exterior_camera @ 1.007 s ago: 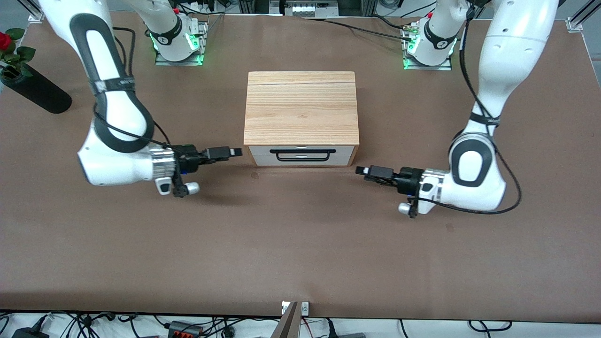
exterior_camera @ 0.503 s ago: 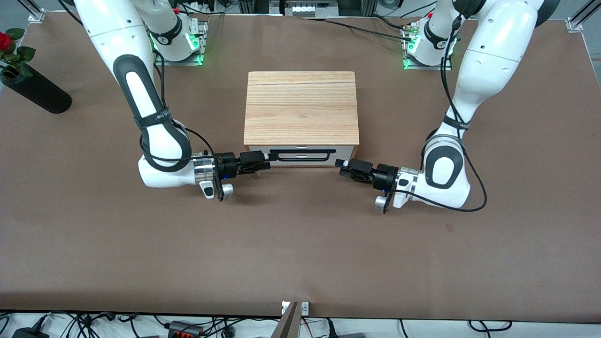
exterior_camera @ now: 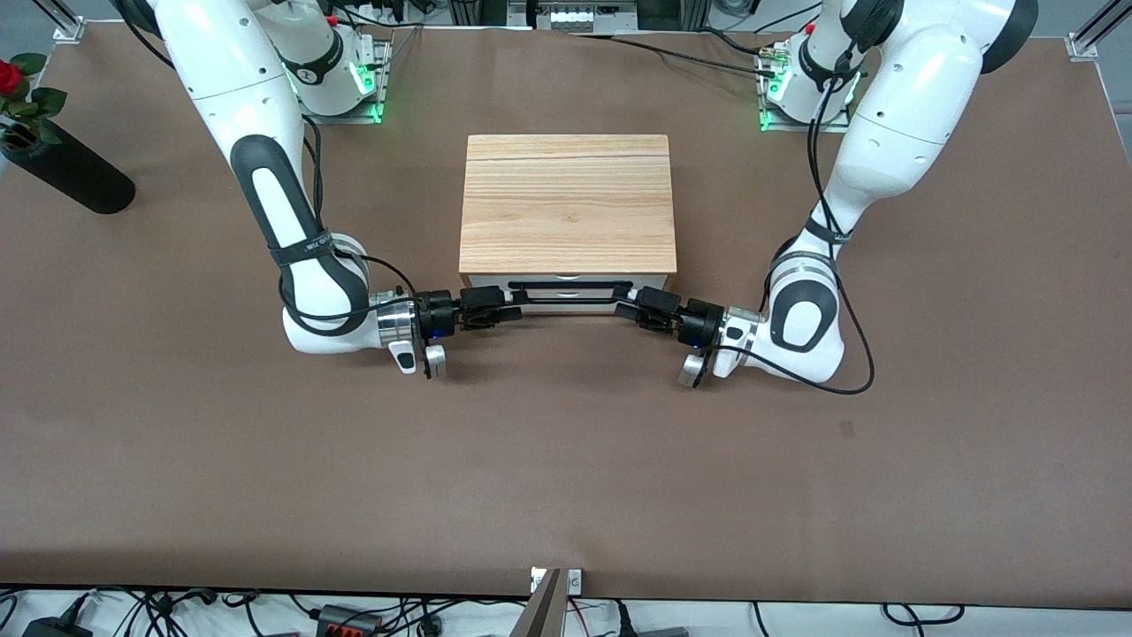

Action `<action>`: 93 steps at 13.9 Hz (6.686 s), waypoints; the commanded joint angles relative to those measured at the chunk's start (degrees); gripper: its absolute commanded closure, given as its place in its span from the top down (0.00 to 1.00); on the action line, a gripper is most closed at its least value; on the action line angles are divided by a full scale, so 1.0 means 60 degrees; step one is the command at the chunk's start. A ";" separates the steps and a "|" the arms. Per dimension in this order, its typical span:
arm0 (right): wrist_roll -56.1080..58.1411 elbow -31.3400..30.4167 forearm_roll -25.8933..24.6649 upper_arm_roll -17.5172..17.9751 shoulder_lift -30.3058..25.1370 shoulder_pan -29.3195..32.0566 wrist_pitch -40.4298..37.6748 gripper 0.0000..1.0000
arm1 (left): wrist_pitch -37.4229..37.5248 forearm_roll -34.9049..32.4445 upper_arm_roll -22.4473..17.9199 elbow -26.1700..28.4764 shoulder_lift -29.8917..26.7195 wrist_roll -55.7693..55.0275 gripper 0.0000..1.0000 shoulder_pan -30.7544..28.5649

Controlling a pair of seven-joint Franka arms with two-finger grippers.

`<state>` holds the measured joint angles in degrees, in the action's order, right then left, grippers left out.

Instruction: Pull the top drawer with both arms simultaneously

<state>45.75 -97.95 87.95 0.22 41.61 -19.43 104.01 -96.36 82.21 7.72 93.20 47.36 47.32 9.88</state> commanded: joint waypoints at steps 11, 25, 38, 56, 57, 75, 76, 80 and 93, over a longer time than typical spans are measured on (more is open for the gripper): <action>0.0475 -0.0200 0.0239 0.0066 -0.0007 0.0074 -0.0635 0.18 | 0.0064 0.0463 0.0076 0.0477 -0.0144 0.0478 0.22 0.0008; 0.0373 0.1132 0.0224 0.0022 0.0900 0.0147 -0.0474 0.14 | -0.0345 0.1254 0.0047 -0.0958 0.0837 0.0449 0.16 -0.0006; 0.0299 0.3053 0.0195 -0.0051 0.2103 0.0455 -0.0269 0.14 | -0.1035 0.1269 -0.0041 -0.1999 0.1526 0.0361 0.23 -0.0065; -0.1107 0.3067 -0.2669 -0.1090 0.0478 0.0469 0.0083 1.00 | -0.1240 -0.0190 -0.0802 -0.3401 0.1073 -0.0673 1.00 -0.0123; -0.1295 0.3067 -0.3474 -0.1324 0.0245 0.0470 0.0039 1.00 | -0.1196 -0.1008 -0.0992 -0.3855 0.1043 -0.1361 1.00 -0.0138; -0.6658 0.4498 -1.3985 -0.3141 -0.3976 0.0615 -0.5024 1.00 | 0.1746 -1.2134 -0.1095 -0.4430 -0.3263 -0.3959 1.00 -0.1382; -0.6717 0.5068 -1.4028 -0.3200 -0.3947 0.0631 -0.5059 1.00 | 0.1807 -1.2120 -0.1154 -0.4445 -0.3322 -0.4381 1.00 -0.1586; -0.6717 0.2565 -1.4263 -0.1858 -0.5494 0.2075 -0.3631 1.00 | 0.1822 -1.3140 -0.1140 -0.4445 -0.4199 -0.5950 1.00 -0.1794; -0.7479 0.0093 -1.4468 -0.0476 -0.7199 0.3501 -0.1968 1.00 | 0.0022 -1.3717 -0.0876 0.0096 -0.7556 -0.7432 1.00 -0.1691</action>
<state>1.65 -97.03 1.67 -4.02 -1.53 -0.04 91.60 -93.29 1.19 2.18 88.43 6.01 3.52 0.04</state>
